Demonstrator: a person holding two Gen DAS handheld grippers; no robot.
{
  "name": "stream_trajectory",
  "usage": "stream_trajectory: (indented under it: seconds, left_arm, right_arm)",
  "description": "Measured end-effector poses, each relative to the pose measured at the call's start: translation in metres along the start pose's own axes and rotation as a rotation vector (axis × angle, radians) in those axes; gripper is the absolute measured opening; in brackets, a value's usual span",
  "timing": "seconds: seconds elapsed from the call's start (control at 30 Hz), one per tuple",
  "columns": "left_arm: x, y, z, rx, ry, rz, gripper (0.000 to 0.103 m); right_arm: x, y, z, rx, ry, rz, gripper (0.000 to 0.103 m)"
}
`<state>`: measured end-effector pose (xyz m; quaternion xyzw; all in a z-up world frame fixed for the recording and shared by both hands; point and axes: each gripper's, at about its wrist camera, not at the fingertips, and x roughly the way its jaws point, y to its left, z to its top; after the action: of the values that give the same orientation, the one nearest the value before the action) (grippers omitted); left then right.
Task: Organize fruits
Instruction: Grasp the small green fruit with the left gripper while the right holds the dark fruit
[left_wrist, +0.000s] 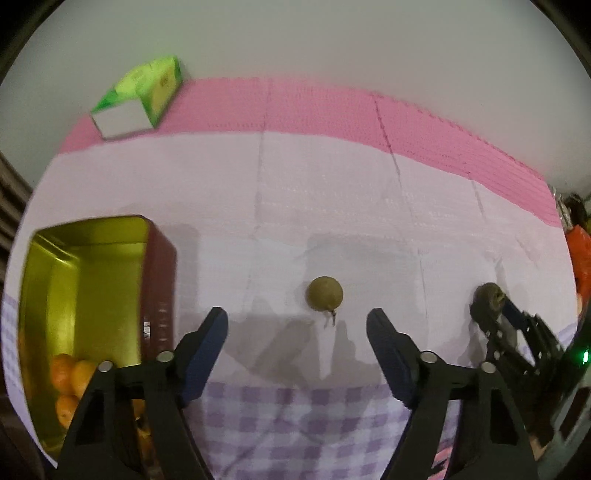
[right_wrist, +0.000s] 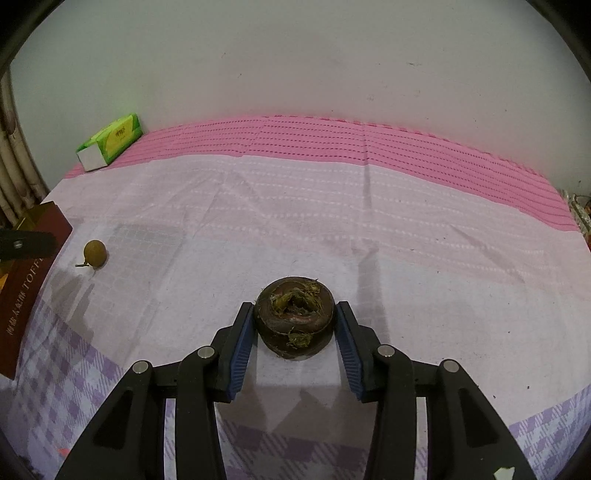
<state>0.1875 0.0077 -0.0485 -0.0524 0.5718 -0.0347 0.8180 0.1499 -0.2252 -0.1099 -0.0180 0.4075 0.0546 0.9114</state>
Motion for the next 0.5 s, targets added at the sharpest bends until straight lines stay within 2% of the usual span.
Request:
stream_trajectory:
  seconds: [0.1, 0.23, 0.5]
  left_arm:
    - [0.014, 0.0, 0.007, -0.026, 0.054, -0.036, 0.066]
    - [0.027, -0.003, 0.015, -0.025, 0.095, -0.035, 0.059]
    - [0.032, -0.012, 0.019, -0.012, 0.085, -0.025, 0.049]
  right_arm:
    - [0.0, 0.0, 0.0, 0.002, 0.0, 0.002, 0.042]
    - [0.001, 0.0, 0.001, 0.002, 0.0, 0.004, 0.043]
    - [0.001, 0.001, 0.001, 0.004, 0.001, 0.007, 0.043]
